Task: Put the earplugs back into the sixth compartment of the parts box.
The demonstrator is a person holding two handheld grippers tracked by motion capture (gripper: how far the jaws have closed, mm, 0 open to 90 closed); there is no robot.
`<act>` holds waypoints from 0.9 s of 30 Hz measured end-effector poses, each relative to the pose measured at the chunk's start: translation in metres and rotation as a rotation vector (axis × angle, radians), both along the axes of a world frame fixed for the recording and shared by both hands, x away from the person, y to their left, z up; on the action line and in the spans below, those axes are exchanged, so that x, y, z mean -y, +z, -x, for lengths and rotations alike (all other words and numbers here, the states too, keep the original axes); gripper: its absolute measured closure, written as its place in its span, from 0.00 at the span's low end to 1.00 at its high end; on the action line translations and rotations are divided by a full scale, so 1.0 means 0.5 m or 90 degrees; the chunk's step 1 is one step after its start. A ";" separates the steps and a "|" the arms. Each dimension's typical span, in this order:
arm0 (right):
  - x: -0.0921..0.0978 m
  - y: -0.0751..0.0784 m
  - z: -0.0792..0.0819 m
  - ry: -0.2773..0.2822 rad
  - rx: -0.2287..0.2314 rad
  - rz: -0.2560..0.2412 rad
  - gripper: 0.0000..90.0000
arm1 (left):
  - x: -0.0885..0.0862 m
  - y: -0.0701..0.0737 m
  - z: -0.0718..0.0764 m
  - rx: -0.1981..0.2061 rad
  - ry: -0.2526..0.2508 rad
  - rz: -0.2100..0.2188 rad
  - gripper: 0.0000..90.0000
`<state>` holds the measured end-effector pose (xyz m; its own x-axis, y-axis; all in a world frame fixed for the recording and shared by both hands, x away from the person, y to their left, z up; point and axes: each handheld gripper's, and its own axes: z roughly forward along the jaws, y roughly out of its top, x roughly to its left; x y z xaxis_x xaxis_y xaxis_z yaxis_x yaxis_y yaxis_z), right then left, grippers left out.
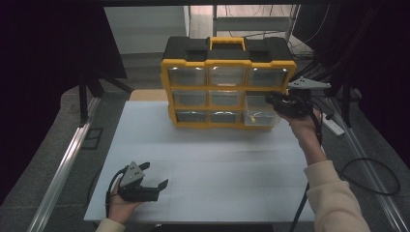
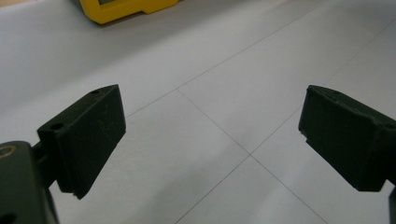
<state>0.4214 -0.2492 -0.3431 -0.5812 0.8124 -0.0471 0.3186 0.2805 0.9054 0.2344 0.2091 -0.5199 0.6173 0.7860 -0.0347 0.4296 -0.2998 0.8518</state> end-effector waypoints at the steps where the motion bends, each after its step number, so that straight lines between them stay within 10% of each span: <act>1: -0.002 -0.003 -0.003 -0.001 -0.003 0.004 0.74 | 0.000 0.000 -0.001 -0.001 -0.001 -0.001 0.08; 7: -0.016 -0.010 -0.007 -0.002 -0.004 0.005 0.38 | 0.000 0.000 -0.002 -0.001 -0.004 -0.001 0.08; 27: -0.023 -0.015 0.119 0.071 0.039 -0.027 0.30 | 0.005 0.005 -0.005 0.005 -0.009 0.002 0.08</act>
<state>0.3621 -0.2378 -0.3507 -0.6649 0.7451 -0.0524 0.2317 0.2725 0.9338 0.2371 0.2066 -0.5174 0.6283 0.7773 -0.0327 0.4187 -0.3025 0.8563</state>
